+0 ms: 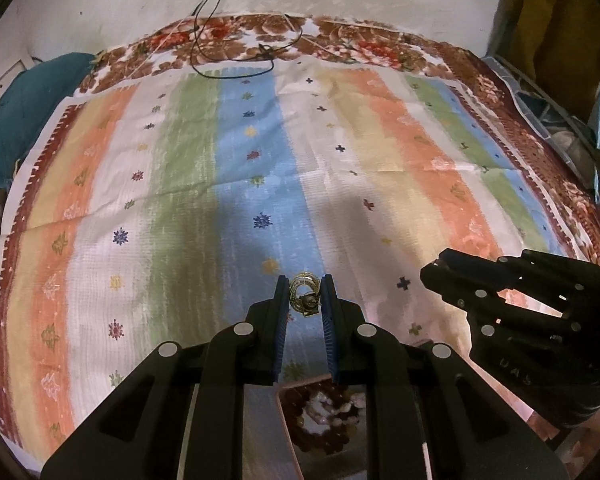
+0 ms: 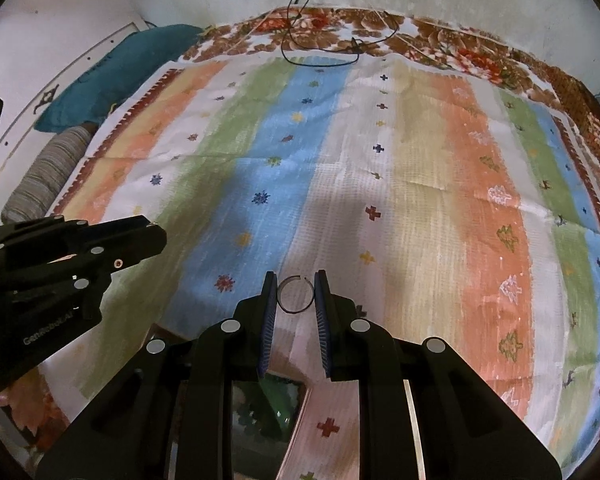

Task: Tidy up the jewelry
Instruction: 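Lift gold ring with left tool while right tool lifts silver ring toward tin, then release gold ring into silver tin while right tool releases silver ring there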

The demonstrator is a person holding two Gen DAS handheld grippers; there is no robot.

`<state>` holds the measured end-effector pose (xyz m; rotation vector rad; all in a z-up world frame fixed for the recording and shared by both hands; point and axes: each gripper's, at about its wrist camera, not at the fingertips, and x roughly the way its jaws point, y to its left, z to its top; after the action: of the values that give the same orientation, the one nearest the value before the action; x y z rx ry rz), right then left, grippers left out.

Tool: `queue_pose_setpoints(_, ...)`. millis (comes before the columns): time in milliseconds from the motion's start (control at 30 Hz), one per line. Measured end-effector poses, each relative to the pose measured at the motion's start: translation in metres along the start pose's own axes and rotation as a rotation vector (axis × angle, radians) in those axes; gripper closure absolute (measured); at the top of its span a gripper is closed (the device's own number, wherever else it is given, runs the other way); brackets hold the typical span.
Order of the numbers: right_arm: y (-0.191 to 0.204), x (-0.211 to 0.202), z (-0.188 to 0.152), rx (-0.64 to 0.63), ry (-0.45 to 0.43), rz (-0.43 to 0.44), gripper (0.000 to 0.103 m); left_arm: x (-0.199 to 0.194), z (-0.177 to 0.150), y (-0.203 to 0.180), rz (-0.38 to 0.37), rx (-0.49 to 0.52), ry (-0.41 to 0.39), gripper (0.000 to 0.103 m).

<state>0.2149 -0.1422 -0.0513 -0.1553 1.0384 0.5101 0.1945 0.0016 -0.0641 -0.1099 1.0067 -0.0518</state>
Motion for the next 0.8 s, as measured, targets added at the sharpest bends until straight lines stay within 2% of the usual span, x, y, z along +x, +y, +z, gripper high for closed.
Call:
queue_pose_setpoints(267, 0.011, -0.026, -0.017, -0.027, -0.040, 0.003, 0.083, -0.025, -0.012, -0.014, -0.027, 0.024, -0.037, 0.087)
queue_pose_setpoints(800, 0.030, -0.046, -0.050, -0.045, -0.039, 0.043, 0.083, -0.066, -0.048, -0.024, -0.083, 0.002, -0.080, 0.087)
